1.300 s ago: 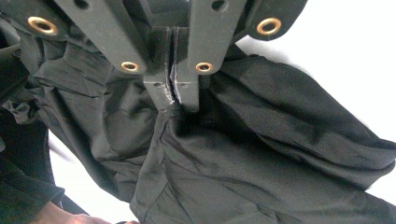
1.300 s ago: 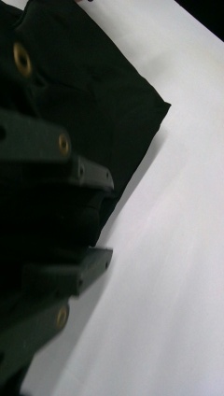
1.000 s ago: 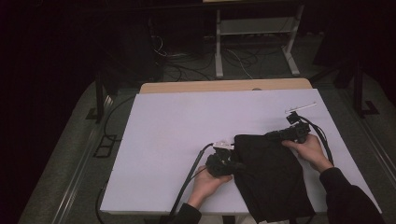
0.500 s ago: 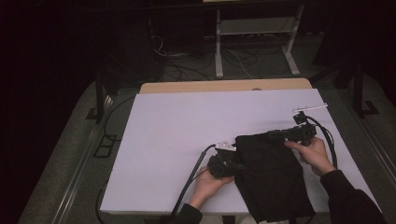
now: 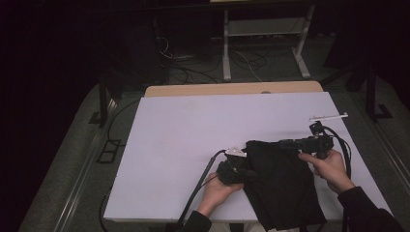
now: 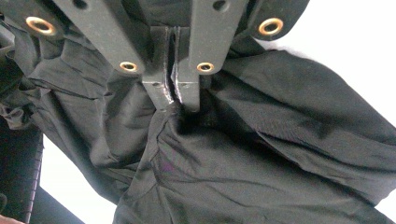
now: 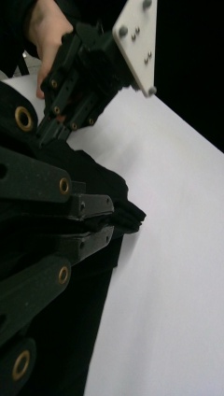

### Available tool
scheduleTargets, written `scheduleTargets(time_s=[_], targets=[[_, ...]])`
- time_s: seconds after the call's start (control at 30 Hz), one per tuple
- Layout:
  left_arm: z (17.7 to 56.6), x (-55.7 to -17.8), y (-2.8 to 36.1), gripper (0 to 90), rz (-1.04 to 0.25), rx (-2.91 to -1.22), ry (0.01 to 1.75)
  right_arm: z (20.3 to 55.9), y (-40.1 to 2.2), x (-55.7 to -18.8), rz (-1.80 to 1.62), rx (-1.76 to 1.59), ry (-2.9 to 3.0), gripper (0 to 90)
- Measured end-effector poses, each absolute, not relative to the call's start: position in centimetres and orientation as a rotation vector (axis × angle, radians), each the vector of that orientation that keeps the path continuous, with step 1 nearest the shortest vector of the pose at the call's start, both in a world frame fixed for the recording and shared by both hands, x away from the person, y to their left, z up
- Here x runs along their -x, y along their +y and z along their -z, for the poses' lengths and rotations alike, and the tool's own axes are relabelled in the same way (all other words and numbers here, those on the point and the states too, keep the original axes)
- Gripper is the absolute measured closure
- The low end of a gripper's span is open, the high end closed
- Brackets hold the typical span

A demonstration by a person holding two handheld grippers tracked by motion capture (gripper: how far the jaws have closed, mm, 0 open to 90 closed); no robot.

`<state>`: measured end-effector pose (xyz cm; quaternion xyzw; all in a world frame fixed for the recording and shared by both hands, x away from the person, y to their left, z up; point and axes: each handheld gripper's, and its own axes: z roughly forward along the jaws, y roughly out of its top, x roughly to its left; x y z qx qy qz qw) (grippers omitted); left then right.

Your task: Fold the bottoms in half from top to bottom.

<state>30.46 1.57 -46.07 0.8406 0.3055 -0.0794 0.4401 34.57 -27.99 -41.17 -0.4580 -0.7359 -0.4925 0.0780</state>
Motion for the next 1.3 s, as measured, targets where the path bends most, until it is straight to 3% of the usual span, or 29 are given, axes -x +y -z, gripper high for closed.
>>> scheduleTargets(time_s=[1.03,1.17,1.3], targets=[[45.9,-29.9,0.7,85.4,0.157,-2.137,0.752,40.6,-29.9,-27.9,1.540,1.244,-2.134,82.5],[45.8,-29.9,0.8,82.7,0.166,-2.137,0.746,40.6,-30.2,-27.2,1.548,1.240,-2.134,82.5],[45.0,-29.5,1.4,72.6,0.098,-2.161,0.732,40.8,-30.4,-26.5,1.555,1.241,-2.120,82.5]])
